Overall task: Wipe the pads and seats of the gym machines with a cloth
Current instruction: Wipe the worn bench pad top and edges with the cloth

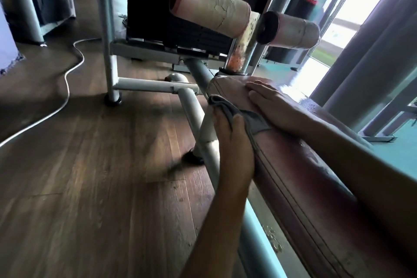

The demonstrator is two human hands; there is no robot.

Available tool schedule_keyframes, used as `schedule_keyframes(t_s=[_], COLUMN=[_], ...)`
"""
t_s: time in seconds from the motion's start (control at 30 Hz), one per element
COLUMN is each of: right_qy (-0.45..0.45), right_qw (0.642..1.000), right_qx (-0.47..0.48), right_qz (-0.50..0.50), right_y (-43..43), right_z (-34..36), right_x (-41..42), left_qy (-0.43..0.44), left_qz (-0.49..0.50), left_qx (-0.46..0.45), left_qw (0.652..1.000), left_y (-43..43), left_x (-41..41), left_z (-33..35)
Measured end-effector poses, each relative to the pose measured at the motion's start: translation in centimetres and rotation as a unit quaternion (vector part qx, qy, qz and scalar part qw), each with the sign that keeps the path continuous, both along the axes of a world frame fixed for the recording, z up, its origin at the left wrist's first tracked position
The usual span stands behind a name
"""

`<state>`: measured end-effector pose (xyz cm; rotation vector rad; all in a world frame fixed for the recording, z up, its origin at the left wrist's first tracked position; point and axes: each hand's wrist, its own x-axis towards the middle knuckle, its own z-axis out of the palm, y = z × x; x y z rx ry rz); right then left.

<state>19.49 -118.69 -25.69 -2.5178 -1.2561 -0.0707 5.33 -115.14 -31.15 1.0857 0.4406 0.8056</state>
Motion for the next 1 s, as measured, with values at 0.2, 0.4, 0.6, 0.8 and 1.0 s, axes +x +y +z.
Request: schedule_keyframes(t_s=[0.2, 0.4, 0.6, 0.8, 1.0], right_qy=[-0.002, 0.008, 0.003, 0.04, 0.102], right_qw=[1.0, 0.999, 0.999, 0.998, 0.989], right_qx=[-0.012, -0.038, -0.046, -0.045, 0.075], right_qz=[-0.018, -0.009, 0.017, 0.021, -0.074], right_y=[-0.2, -2.2, -5.9, -10.9, -16.7], right_z=[0.7, 0.9, 1.6, 2.3, 2.2], right_x=[-1.4, -2.9, -4.6, -4.2, -1.4], left_qy=[0.057, 0.054, 0.158, 0.387, 0.438], left_qz=[0.017, 0.045, 0.032, -0.071, -0.176], left_qx=[0.029, 0.082, 0.228, 0.525, 0.642], left_qw=[0.998, 0.994, 0.96, 0.755, 0.604], left_y=[6.7, 3.9, -0.6, -2.7, -7.9], left_x=[5.1, 3.8, -1.2, -2.9, -1.1], left_z=[-0.5, -1.3, 0.5, 4.8, 6.3])
